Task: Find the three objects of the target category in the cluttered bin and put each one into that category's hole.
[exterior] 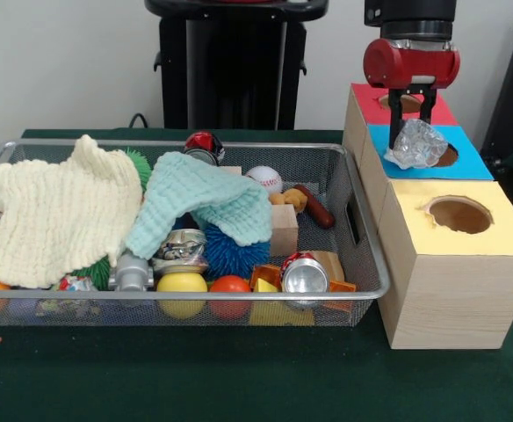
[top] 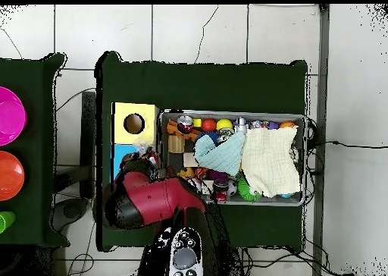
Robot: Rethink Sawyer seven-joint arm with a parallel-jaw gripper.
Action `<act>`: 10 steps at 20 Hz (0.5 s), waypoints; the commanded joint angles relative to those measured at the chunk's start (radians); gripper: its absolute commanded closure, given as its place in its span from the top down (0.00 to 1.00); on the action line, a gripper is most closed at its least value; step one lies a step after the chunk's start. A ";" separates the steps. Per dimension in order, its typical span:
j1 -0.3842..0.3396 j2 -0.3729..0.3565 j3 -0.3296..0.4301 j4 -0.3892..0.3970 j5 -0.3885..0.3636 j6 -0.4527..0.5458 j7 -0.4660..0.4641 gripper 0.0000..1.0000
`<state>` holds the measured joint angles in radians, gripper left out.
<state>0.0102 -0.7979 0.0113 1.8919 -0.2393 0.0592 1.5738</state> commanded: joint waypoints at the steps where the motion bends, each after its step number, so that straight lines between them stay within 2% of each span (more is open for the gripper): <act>1: -0.002 0.034 0.106 0.046 0.085 0.152 0.177 0.00; 5: 0.021 0.042 0.104 0.031 0.113 0.139 0.184 0.00; 10: 0.001 0.025 0.152 0.069 0.121 0.065 0.184 0.00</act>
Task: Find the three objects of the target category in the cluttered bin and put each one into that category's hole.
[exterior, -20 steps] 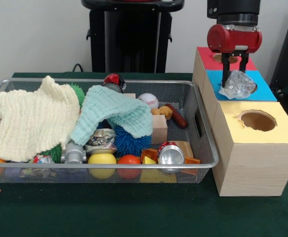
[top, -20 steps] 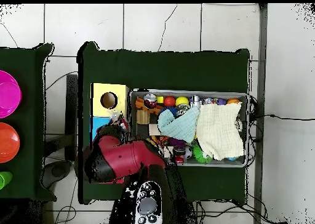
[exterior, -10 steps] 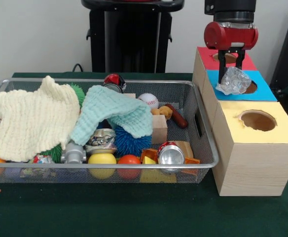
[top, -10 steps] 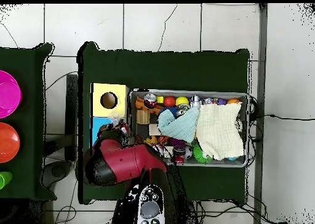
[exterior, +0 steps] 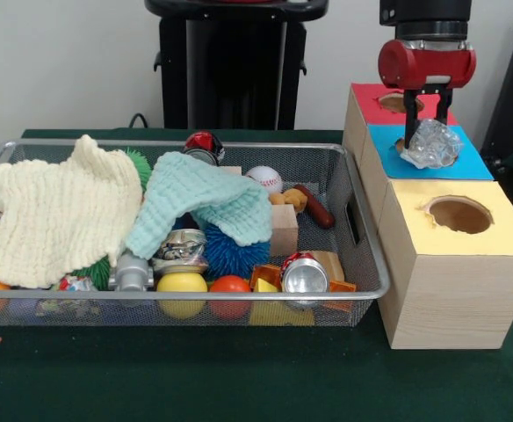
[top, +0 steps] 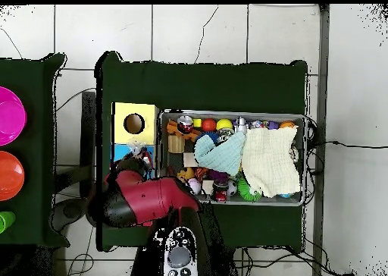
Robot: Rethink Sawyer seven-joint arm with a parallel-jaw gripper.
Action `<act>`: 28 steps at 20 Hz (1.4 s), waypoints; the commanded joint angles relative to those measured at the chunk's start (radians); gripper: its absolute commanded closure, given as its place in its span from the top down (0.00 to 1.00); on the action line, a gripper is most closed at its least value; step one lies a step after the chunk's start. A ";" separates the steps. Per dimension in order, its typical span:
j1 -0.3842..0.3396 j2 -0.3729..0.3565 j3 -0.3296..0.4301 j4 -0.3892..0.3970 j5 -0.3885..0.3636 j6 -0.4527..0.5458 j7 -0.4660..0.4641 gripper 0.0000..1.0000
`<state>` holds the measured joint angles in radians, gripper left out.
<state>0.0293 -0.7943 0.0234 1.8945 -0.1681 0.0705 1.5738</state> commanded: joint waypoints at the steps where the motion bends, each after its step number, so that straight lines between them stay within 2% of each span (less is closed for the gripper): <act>1: -0.026 0.017 0.157 0.075 0.049 0.037 0.187 0.00; 6: -0.013 0.017 0.162 0.072 0.060 0.044 0.197 0.00; 10: 0.030 0.072 0.089 0.030 0.066 0.126 0.178 0.00; 15: 0.055 0.110 0.033 0.007 0.057 0.137 0.159 0.00; 28: 0.090 0.062 -0.027 -0.038 -0.003 0.226 0.060 0.00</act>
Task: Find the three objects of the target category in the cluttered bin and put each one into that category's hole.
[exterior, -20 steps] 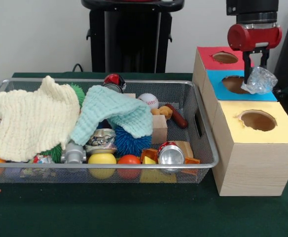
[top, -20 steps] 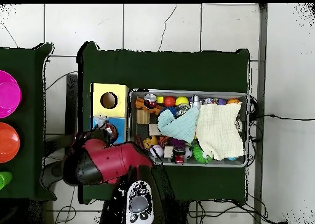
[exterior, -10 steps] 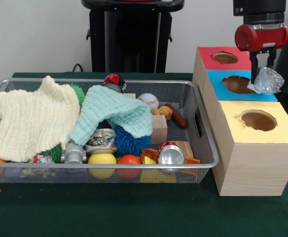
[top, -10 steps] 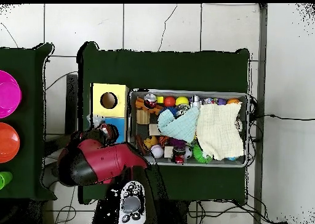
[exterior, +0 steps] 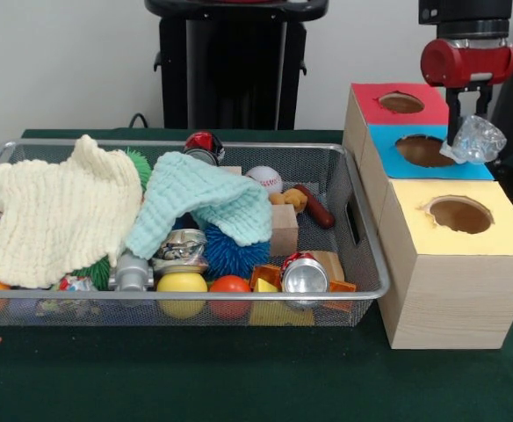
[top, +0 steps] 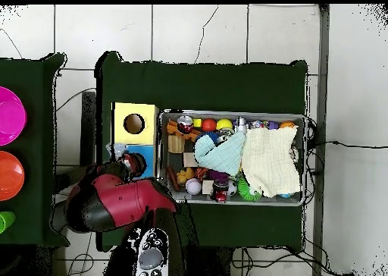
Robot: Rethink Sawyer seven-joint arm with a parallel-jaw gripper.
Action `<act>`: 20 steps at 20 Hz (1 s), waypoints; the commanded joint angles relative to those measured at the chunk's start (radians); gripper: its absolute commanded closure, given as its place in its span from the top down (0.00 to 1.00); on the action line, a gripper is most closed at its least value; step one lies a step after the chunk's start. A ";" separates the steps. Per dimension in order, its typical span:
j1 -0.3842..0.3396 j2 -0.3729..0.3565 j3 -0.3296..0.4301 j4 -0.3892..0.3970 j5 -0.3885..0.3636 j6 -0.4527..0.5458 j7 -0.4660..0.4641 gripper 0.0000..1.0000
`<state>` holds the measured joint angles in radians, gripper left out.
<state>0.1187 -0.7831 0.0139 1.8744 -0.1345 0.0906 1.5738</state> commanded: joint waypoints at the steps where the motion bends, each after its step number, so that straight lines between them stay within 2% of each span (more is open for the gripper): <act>1: 0.000 0.046 -0.019 -0.023 -0.040 0.218 0.054 0.00; 12: 0.015 0.038 -0.024 -0.034 -0.057 0.246 0.057 0.00; 20: 0.054 0.059 -0.066 -0.073 -0.071 0.210 0.066 0.00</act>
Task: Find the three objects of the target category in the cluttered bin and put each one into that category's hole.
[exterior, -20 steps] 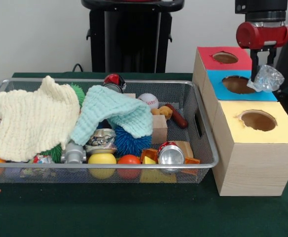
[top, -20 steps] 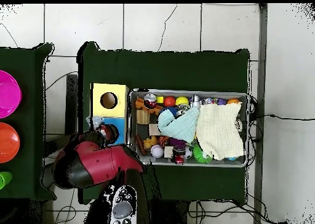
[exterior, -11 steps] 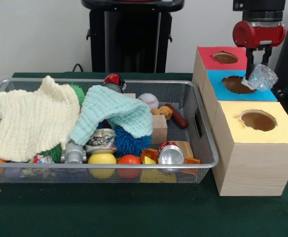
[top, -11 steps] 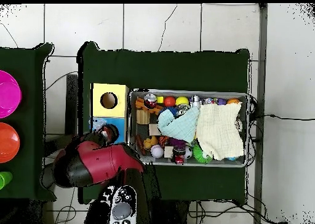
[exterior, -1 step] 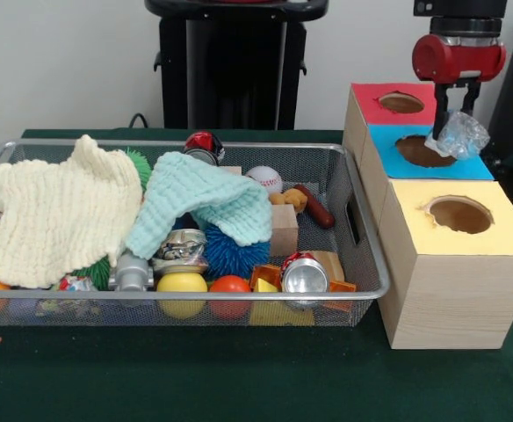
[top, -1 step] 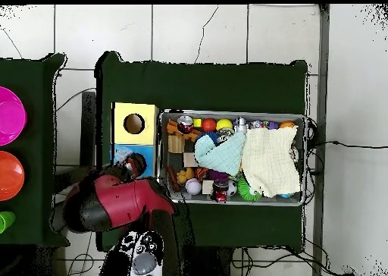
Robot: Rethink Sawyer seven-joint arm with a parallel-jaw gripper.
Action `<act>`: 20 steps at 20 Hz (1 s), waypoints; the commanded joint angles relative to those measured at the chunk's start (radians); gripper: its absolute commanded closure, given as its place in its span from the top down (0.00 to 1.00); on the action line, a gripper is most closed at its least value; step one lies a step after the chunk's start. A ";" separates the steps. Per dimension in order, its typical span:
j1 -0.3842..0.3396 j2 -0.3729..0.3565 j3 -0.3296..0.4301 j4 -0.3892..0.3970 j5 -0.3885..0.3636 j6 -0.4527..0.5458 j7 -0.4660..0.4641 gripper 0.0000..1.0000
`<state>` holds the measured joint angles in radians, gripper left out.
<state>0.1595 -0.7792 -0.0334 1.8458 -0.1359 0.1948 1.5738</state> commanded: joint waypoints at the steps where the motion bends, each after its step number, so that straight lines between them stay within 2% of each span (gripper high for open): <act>1: 0.015 0.054 -0.022 -0.049 -0.071 0.098 0.065 0.00; 5: 0.016 0.044 -0.012 -0.066 -0.076 0.063 0.059 0.00; 11: -0.002 0.027 -0.014 -0.048 -0.107 0.020 0.059 0.00; 20: -0.017 0.015 -0.027 -0.031 -0.167 0.042 0.040 0.00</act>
<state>0.1749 -0.7726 -0.0587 1.8213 -0.2289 0.1949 1.5738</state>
